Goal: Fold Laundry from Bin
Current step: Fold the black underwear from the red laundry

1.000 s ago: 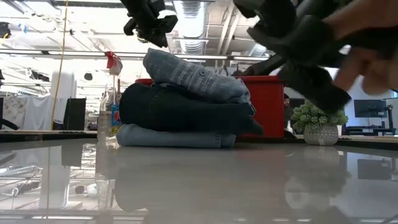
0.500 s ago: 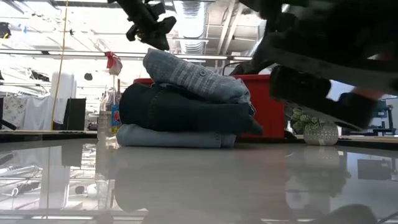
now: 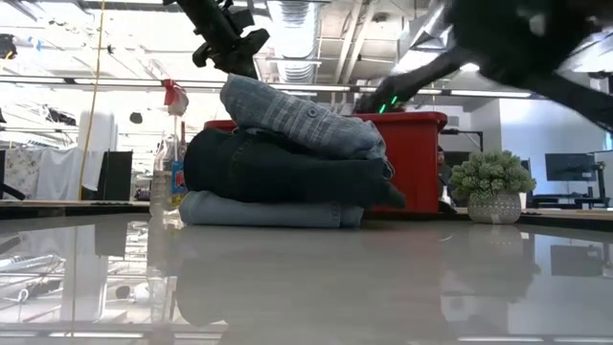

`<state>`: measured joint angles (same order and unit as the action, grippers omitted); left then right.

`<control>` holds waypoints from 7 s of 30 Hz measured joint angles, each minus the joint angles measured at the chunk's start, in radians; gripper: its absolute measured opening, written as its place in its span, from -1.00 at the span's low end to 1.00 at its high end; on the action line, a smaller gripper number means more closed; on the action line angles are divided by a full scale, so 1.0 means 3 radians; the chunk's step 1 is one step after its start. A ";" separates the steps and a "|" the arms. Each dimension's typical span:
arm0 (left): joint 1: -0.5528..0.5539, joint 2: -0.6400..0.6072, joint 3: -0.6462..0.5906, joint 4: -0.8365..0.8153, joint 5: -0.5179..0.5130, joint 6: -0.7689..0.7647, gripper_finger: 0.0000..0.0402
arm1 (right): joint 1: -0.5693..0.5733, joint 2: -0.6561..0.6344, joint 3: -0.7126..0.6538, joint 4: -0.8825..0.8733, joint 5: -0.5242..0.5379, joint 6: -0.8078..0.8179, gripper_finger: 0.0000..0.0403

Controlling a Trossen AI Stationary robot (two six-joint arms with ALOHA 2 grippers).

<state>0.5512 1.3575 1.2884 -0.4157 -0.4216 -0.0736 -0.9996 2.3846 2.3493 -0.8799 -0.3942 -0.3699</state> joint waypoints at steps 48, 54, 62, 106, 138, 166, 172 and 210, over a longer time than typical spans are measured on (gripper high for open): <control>0.1082 0.3255 0.2948 0.0240 0.1574 -0.0814 -0.26 | 0.0018 -0.0023 0.0000 0.0703 -0.1287 0.1293 -0.67; 0.1239 0.3449 0.2982 -0.0139 0.1566 -0.0799 -0.10 | 0.0034 -0.0023 0.0000 0.0641 -0.1287 0.1293 -0.67; 0.1525 0.3594 0.2976 -0.1036 0.1880 -0.0311 -0.07 | 0.0035 -0.0025 0.0000 0.0623 -0.1268 0.1291 -0.67; 0.1303 0.2222 0.3548 -0.0995 0.1858 0.0702 -1.00 | -0.0209 -0.0058 0.0000 0.0534 -0.1548 0.1342 -0.67; -0.2165 0.0553 0.3542 -0.2630 0.2277 0.0417 -1.00 | 0.2981 -0.2227 0.0000 -0.1947 -0.0665 0.0431 -0.67; -0.3382 -0.0391 -0.1334 0.2564 0.1620 -0.1263 -1.00 | 0.5783 -0.2297 -0.2305 0.1548 0.4175 0.2571 -0.67; -0.3283 -0.0447 -0.2224 0.3722 0.1528 -0.1888 -1.00 | 0.5386 -0.2028 -0.2305 0.1912 0.4258 0.2284 -0.65; -0.3241 -0.0431 -0.2481 0.4335 0.1177 -0.2549 -1.00 | 0.5222 -0.1987 -0.2283 0.1879 0.3664 -0.1099 0.21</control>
<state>-0.4210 1.2282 0.5442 0.8848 -0.0685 -0.8385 0.5671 1.7885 1.6646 -0.3163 0.7052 -0.6997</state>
